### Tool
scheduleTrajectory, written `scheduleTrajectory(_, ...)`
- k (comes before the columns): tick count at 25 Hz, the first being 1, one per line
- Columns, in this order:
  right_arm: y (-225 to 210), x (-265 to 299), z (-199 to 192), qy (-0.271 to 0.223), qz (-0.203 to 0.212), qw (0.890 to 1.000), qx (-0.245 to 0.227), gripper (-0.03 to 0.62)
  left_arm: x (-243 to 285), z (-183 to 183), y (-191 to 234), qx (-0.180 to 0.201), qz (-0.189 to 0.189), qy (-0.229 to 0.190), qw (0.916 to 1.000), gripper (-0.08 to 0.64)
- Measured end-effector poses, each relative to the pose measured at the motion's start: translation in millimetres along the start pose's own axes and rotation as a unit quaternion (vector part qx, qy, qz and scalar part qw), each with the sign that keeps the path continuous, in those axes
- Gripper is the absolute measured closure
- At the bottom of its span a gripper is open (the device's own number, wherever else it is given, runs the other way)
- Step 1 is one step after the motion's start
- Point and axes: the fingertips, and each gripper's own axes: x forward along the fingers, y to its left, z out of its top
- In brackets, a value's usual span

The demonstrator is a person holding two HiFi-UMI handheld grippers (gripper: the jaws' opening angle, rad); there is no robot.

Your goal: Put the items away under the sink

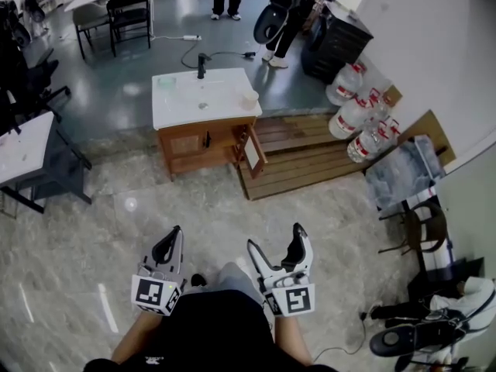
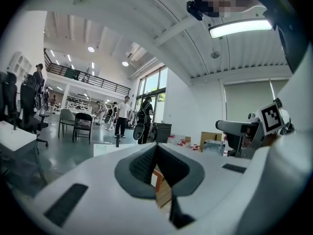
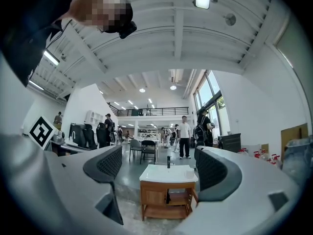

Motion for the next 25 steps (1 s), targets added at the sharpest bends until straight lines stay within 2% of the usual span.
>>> scheduleTrajectory(13,-25,36,-13,-0.017,-0.021,1.000,0.015,0.129,43,-7,23,-0.002,-0.006,0.001,1.0000,0.555)
scheduleTrajectory(18,-58,73,-26,-0.012,-0.023,0.999,0.023,0.130,87,-10,31,0.000,-0.002,0.005,1.0000,0.555)
scheduleTrajectory(25,-130,138,-36,-0.027,-0.015,0.999,0.033,0.130,179,1,39,0.002,0.012,0.005,0.9999,0.555)
